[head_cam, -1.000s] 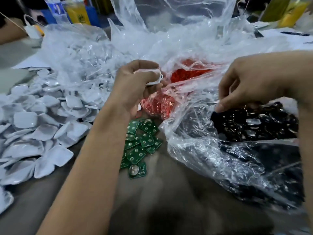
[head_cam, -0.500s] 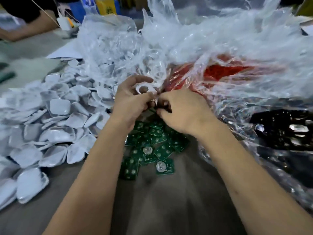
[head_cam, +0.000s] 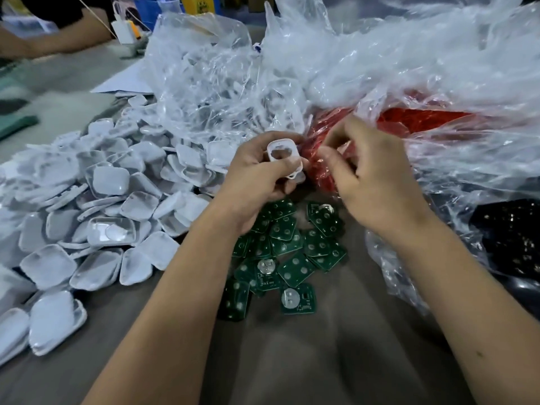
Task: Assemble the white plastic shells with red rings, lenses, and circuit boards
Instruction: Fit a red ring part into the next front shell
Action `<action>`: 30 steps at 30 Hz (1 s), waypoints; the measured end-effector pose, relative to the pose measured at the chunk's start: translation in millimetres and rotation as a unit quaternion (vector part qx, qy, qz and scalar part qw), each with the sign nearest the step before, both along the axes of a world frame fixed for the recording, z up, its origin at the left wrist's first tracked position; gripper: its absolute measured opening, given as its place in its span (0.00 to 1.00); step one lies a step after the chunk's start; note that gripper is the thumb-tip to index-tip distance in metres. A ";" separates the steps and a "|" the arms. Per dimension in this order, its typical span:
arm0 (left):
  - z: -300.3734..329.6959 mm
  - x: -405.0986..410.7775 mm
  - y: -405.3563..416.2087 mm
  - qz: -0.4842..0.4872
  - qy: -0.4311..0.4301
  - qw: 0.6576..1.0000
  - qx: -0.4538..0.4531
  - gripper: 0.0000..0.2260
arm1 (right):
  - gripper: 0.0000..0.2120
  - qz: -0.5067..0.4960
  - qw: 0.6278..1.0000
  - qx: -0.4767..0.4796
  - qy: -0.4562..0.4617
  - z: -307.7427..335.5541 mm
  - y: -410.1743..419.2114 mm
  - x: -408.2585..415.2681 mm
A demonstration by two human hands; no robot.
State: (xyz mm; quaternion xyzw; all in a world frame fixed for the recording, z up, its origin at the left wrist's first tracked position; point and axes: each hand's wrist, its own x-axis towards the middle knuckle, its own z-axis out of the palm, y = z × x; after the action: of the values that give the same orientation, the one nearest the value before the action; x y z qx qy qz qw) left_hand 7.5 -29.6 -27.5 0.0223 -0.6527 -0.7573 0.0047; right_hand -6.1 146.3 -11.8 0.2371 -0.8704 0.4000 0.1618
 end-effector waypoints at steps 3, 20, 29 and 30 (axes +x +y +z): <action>-1.9 -1.1 2.9 -0.053 0.013 0.998 -0.006 0.16 | 0.10 -0.016 0.989 -0.148 -0.024 1.9 2.8 -0.8; 7.2 5.3 11.1 -0.020 0.057 0.997 0.039 0.15 | 0.03 0.109 0.880 -0.364 -0.285 2.9 9.7 0.3; 4.0 6.7 11.6 -0.002 0.097 0.995 -0.033 0.05 | 0.04 0.109 0.892 -0.332 -0.288 -2.3 9.4 -2.5; 3.7 6.9 10.7 0.000 0.101 0.994 -0.034 0.05 | 0.03 0.101 0.908 -0.316 -0.256 -1.7 8.4 -1.2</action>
State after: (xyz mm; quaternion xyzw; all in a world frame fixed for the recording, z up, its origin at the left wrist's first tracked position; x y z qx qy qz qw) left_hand 14.4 -18.8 -23.9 -0.0546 -0.6742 -0.7330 0.0718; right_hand -7.3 154.7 -13.5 0.1491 -0.6813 0.7155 -0.0413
